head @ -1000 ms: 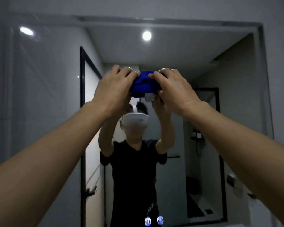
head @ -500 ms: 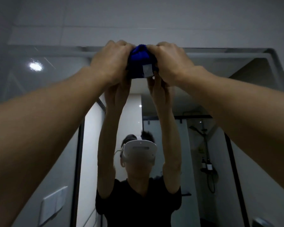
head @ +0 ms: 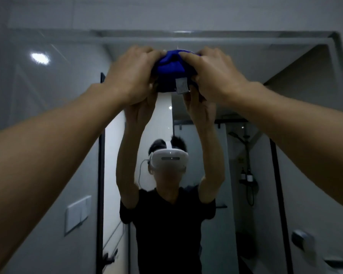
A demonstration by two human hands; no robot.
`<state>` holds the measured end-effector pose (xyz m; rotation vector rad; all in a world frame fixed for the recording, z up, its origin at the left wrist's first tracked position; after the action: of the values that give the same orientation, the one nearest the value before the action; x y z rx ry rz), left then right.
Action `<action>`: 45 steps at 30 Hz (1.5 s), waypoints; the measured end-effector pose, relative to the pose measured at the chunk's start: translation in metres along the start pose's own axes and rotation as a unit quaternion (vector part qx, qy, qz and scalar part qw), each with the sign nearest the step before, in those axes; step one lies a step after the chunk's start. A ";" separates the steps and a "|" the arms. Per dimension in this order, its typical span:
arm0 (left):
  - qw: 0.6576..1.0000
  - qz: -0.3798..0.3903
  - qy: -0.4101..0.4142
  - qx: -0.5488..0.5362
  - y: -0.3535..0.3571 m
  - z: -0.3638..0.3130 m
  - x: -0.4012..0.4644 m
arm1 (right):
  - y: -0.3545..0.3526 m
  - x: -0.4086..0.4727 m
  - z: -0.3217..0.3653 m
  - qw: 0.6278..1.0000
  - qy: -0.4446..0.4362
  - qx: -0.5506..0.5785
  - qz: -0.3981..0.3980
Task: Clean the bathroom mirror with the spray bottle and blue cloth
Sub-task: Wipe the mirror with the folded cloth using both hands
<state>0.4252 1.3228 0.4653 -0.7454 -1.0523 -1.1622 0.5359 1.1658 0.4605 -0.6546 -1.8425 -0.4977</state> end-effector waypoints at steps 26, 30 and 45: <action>0.952 0.277 -0.054 -0.117 -0.055 -0.177 -0.394 | -0.065 -0.424 0.140 0.965 0.071 0.091 0.235; 0.942 0.307 -0.062 -0.117 -0.057 -0.191 -0.430 | -0.066 -0.465 0.163 0.949 0.105 0.103 0.280; 0.912 0.383 -0.064 -0.129 -0.068 -0.198 -0.498 | -0.059 -0.516 0.204 0.921 0.097 0.128 0.355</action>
<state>0.3869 1.3059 -0.0732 -1.3118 -0.6028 -0.5693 0.4983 1.1419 -0.0959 -0.9870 -1.3260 0.1558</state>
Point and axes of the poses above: each hand's wrist, its own x-axis towards the middle knuckle, its own y-axis out of the palm, z = x × y, the point moved 1 cm from there along x, towards the middle knuckle, and after that the axes turned 14 degrees about -z, right-handed, at the moved point
